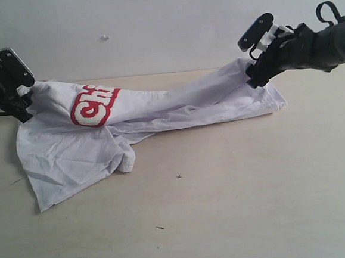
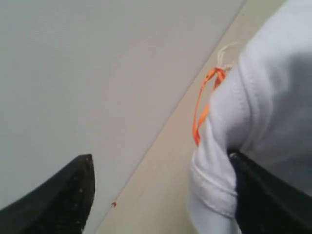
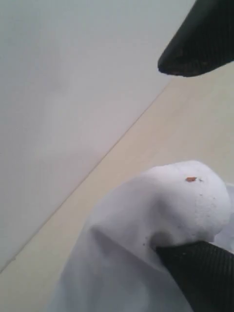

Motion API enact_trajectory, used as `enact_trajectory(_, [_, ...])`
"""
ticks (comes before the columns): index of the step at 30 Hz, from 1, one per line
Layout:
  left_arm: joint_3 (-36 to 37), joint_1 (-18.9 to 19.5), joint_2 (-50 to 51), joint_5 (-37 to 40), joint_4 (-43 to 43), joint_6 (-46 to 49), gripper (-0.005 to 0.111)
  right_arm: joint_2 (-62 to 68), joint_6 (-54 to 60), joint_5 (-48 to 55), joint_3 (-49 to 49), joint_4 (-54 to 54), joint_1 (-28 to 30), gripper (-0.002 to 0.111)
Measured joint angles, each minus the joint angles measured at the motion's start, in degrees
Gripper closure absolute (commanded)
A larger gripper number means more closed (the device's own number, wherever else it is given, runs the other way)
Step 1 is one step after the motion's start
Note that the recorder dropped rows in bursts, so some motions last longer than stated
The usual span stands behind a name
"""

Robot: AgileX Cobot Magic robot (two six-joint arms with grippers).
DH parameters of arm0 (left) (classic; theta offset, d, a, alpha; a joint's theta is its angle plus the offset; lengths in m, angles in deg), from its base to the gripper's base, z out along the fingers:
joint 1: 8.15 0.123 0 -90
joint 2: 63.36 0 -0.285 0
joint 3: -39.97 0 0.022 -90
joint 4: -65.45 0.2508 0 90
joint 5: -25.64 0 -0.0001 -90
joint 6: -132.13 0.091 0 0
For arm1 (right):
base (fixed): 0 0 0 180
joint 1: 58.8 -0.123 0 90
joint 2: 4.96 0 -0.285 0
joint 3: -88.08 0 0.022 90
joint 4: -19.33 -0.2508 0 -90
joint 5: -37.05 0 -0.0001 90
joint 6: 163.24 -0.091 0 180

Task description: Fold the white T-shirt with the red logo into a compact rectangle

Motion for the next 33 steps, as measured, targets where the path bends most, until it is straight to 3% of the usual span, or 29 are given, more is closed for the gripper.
enact_trajectory(4, [0.00, 0.00, 0.00, 2.62, 0.11, 1.35, 0.034, 0.00, -6.03, 10.85, -6.90, -1.53, 0.63, 0.022])
enact_trajectory(9, [0.00, 0.00, -0.10, 6.51, 0.23, 4.51, 0.016, -0.13, -10.65, 15.83, -10.50, -0.79, 1.02, 0.008])
enact_trajectory(14, [0.00, 0.00, -0.10, 5.86, 0.34, 2.45, 0.003, -0.32, -12.04, 16.46, -10.63, 0.05, 1.02, 0.006])
enact_trajectory(24, [0.00, 0.16, -3.66, 5.13, 0.34, -2.29, 0.002, -0.16, -12.15, 17.39, -10.63, 0.61, 1.02, 0.006])
enact_trajectory(29, [-2.39, 0.36, -4.60, 14.19, 2.66, -5.11, 0.016, -0.16, -12.15, 18.58, -10.63, 0.61, 1.02, 0.006])
enact_trajectory(31, [-4.50, 0.93, -4.50, 17.93, 2.64, -11.07, 0.033, -0.16, -12.15, 19.56, -10.63, 0.61, 1.02, 0.006])
enact_trajectory(33, [-6.85, 1.79, -4.50, 20.59, 2.67, -19.66, 0.061, -0.16, -12.15, 20.22, -10.63, 0.61, 1.02, 0.006])
